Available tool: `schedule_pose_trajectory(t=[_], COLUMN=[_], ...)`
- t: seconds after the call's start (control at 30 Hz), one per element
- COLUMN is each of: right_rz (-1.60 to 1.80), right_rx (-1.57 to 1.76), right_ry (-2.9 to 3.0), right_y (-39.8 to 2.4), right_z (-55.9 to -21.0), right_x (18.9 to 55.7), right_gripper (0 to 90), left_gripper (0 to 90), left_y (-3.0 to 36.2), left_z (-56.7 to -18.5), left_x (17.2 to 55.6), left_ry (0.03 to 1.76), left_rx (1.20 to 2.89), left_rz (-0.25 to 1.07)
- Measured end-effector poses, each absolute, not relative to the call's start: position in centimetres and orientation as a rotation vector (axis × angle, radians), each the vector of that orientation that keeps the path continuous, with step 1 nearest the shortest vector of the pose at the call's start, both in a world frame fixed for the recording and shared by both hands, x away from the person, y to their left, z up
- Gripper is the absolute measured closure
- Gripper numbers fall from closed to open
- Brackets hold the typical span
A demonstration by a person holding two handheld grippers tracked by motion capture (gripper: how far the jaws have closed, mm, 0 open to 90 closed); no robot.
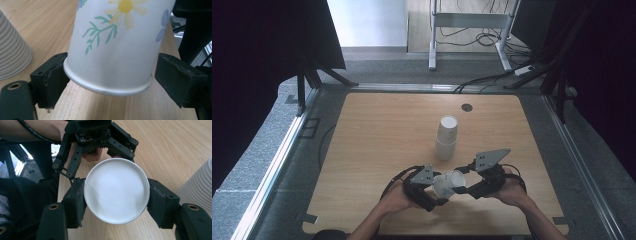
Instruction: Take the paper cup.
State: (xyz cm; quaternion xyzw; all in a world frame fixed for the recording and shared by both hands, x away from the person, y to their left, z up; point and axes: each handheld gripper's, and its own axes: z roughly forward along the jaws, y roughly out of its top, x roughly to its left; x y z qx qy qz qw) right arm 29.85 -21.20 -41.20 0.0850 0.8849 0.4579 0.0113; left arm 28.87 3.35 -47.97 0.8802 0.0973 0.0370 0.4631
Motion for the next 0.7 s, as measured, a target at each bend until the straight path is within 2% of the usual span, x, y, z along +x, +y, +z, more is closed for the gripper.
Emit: schedule_pose_trajectory(t=[0.43,0.7], right_rz=[1.454,1.418], right_rx=[0.242,0.237], right_ry=[2.76,2.779], right_y=[-21.14,-21.1], right_z=[-41.18,-41.14], right_x=[29.87,30.08], right_gripper=[36.9,36.8], left_gripper=[23.4,34.4], left_y=[3.61,3.7], left_z=[-48.05,-48.05], left_x=[28.94,29.04], left_ry=[0.245,0.247], left_rx=[2.135,2.145], left_rz=[0.083,0.078])
